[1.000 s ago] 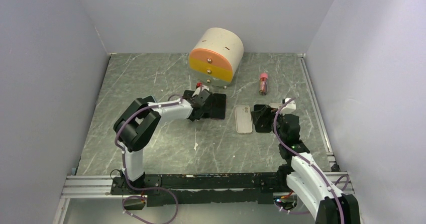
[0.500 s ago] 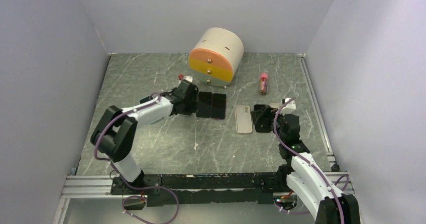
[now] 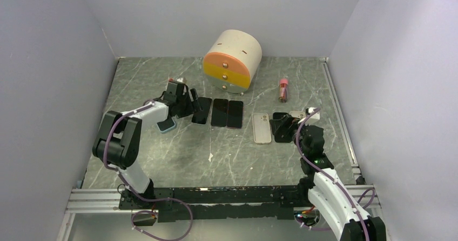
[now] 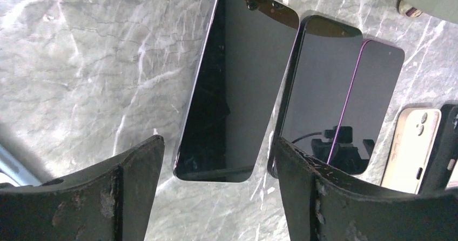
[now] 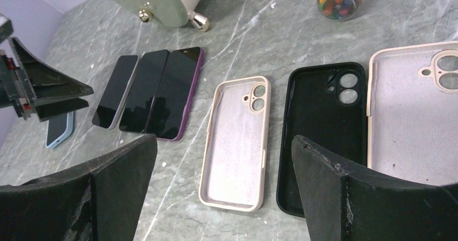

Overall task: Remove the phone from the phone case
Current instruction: Place the phone case at the center of the board.

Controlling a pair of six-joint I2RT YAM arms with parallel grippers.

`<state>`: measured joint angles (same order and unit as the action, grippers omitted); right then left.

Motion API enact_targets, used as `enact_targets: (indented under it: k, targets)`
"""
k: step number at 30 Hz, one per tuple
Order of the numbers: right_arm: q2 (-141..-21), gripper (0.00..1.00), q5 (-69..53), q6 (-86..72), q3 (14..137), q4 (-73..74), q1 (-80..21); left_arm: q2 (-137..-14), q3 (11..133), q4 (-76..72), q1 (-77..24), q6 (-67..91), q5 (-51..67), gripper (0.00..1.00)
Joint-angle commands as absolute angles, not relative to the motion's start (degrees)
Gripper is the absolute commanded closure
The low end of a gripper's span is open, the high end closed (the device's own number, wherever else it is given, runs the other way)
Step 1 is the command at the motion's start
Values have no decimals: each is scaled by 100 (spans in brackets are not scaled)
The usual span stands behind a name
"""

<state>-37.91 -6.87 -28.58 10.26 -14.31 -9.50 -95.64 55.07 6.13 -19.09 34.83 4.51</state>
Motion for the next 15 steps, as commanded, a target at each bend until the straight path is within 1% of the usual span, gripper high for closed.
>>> enact_targets:
  k: [1,5,15]
  targets:
    - [-3642,2,-605,-2862,995,-1798,-932,-9873,5607,225,-1812,3657,1123,21]
    - [-3720,2,-617,-2859,1020,-1763,-932,-10091,5660,206,-1811,3718,1387,21]
    - [-3784,2,-597,-2849,1027,-1769,-932,-10061,5476,44,-1895,3912,1868,23]
